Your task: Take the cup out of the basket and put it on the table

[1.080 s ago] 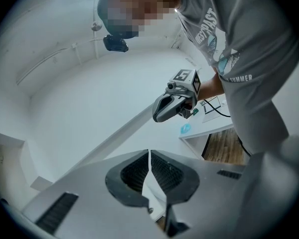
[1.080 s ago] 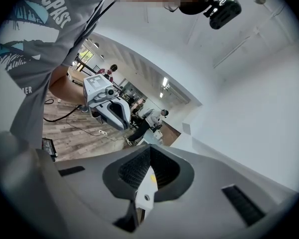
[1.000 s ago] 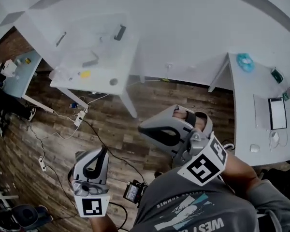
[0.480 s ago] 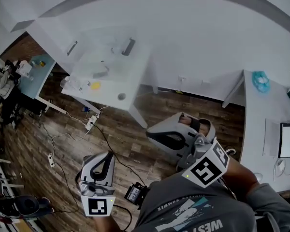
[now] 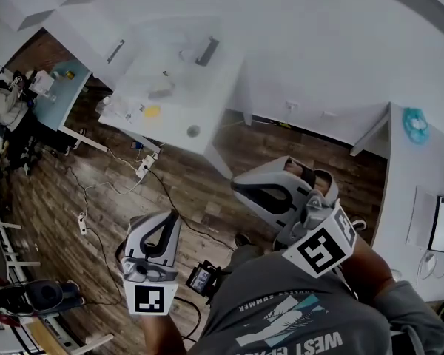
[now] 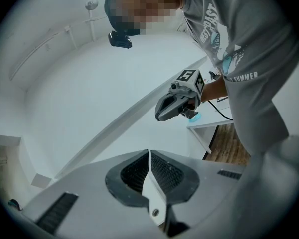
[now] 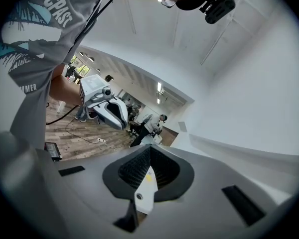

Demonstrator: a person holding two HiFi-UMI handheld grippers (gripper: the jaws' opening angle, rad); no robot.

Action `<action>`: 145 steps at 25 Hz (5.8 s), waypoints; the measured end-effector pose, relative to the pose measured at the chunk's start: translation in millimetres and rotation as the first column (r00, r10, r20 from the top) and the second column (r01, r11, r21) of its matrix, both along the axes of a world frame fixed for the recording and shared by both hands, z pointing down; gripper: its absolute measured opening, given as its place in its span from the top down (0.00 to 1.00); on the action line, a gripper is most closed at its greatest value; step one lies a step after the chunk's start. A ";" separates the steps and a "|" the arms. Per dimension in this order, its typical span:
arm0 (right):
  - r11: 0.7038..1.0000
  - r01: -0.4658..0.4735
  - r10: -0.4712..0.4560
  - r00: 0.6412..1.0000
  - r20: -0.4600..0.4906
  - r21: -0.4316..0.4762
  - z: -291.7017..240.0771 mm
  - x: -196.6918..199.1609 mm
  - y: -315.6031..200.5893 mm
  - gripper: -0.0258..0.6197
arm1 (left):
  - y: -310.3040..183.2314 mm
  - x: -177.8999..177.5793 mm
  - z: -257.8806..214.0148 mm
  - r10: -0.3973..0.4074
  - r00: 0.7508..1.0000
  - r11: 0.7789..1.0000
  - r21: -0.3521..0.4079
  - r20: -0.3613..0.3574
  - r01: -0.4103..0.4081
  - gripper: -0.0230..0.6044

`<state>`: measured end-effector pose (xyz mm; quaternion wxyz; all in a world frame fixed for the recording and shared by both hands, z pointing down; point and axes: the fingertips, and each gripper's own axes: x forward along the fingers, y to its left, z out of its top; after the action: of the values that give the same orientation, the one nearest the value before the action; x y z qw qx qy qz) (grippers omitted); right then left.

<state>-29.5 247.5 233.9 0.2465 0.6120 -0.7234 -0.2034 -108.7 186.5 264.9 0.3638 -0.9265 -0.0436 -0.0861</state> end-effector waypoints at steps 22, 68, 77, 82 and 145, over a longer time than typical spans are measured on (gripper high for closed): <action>0.986 -0.152 0.146 0.985 -0.089 -0.073 -0.1 21.6 -88.3 0.94 | -108.5 26.5 -0.5 0.113 0.987 0.990 -0.069 -0.115 -0.122 0.92; 0.982 -0.172 0.170 0.985 -0.026 -0.084 17.8 185.3 -289.1 0.94 | -305.7 174.9 12.0 0.113 0.993 0.993 -0.042 -0.033 -0.114 0.92; 0.982 -0.142 0.143 0.990 -0.002 -0.123 25.8 219.3 -342.1 0.94 | -345.4 192.9 19.5 0.078 0.997 0.994 -0.073 -0.006 -0.079 0.92; 0.983 -0.092 0.094 0.996 0.005 -0.158 33.0 248.9 -387.1 0.94 | -363.7 202.5 22.6 0.027 1.000 0.996 -0.089 0.007 -0.026 0.92; 0.624 -0.156 -0.204 0.914 -0.352 -0.766 191.3 340.5 -603.4 0.92 | -477.4 175.8 65.6 -0.391 0.920 0.895 -0.228 0.020 0.385 0.92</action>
<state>310.9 -355.9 425.2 0.6285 0.3778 -0.6798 0.0048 67.0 -291.0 330.5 0.2315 -0.9530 0.1370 -0.1391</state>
